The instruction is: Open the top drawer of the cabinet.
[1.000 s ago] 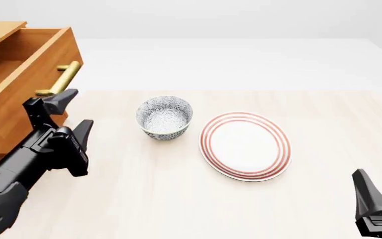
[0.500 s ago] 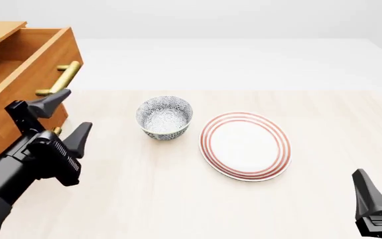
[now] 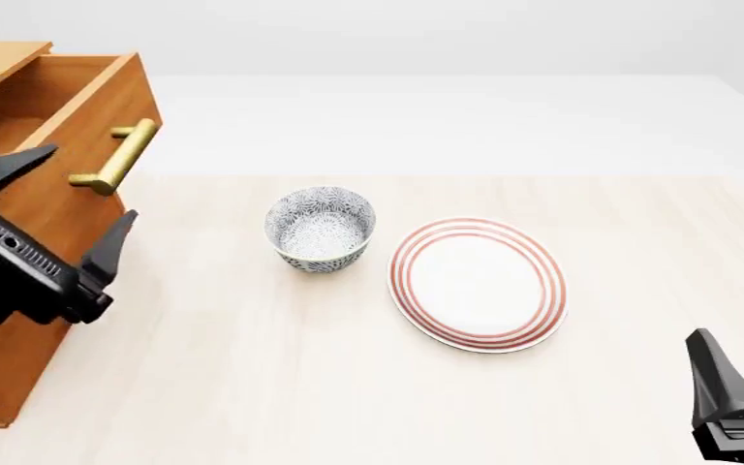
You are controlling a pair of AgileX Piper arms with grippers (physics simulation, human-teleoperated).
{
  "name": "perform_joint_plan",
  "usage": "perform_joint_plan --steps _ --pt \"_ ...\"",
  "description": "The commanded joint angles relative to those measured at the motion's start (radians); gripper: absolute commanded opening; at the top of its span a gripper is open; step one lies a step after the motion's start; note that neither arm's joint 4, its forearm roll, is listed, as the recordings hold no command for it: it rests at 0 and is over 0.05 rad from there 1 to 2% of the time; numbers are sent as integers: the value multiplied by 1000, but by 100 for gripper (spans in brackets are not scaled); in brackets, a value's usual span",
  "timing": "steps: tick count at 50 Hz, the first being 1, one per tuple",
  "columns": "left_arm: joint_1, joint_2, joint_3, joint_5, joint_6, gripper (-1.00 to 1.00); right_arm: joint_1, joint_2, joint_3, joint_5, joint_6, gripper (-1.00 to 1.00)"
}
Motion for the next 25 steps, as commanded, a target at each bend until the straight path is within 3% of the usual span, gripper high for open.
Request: perform_joint_plan --steps 1,2,13,15,25 --pt "48 -76 -53 132 -234 100 0 -1 1 -1 0 100" --pt "80 -108 -47 147 -254 100 0 -1 1 -1 0 100" --pt "89 -125 -56 159 -400 100 0 -1 1 -1 0 100" --pt "115 -144 -90 209 -460 100 0 -1 1 -1 0 100" --pt "127 -89 -230 334 -541 100 0 -1 1 -1 0 100"
